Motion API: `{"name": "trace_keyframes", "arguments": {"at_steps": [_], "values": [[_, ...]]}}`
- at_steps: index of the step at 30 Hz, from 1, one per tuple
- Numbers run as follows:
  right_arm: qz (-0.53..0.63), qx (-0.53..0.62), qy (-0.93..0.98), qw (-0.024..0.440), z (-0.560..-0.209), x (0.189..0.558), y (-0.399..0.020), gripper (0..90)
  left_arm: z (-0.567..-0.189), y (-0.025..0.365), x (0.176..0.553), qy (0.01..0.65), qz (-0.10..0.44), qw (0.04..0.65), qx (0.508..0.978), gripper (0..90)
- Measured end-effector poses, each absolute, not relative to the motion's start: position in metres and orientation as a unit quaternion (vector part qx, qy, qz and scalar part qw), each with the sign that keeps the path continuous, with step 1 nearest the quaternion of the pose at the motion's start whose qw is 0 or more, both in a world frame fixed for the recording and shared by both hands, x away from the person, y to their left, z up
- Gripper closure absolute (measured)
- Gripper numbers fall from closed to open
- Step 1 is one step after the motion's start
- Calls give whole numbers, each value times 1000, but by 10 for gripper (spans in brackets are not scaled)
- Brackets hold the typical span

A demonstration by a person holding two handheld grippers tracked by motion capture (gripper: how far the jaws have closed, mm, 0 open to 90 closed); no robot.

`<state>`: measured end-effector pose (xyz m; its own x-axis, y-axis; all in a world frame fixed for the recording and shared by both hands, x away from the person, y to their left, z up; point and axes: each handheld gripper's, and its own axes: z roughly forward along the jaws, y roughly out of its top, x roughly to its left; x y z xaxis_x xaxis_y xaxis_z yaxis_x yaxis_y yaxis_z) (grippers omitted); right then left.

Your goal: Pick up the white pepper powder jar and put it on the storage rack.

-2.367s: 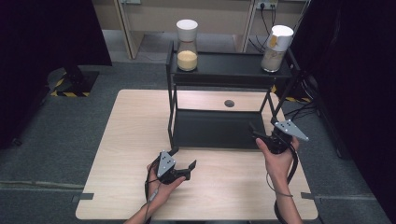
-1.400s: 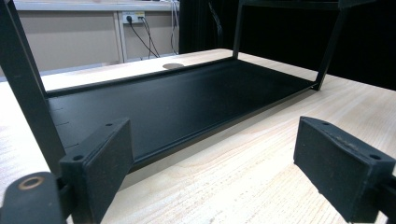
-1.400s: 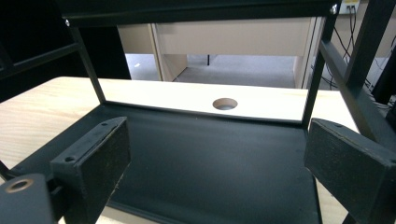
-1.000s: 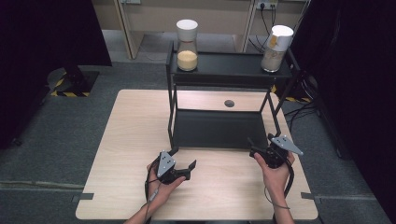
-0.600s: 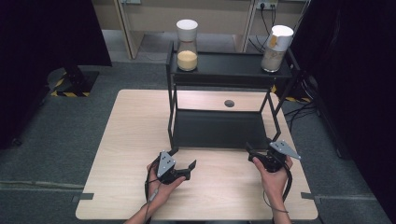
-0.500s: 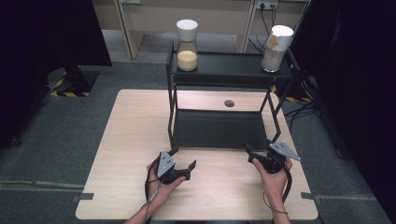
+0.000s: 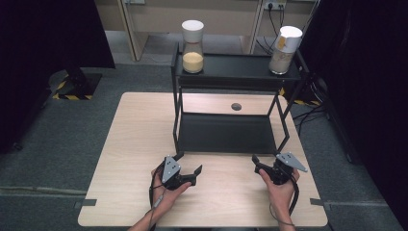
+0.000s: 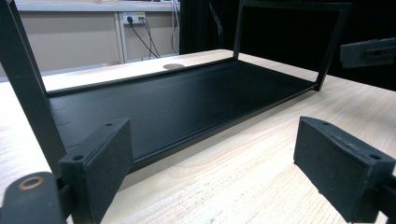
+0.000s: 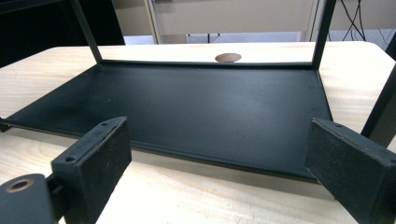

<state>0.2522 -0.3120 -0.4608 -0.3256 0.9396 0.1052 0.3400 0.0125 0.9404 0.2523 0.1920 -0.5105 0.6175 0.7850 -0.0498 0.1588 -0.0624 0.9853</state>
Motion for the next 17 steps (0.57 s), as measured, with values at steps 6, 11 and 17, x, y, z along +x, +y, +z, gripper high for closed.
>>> {"name": "trace_keyframes", "arguments": {"at_steps": [6,11,17], "values": [[497,498,643,303,-470,249,-310,77,-511,192,252,347,266,590,678,115],[496,499,644,300,-477,247,-310,78,-511,192,252,347,267,591,678,115],[508,495,636,304,-481,243,-312,71,-511,193,253,348,263,591,679,114]]}}
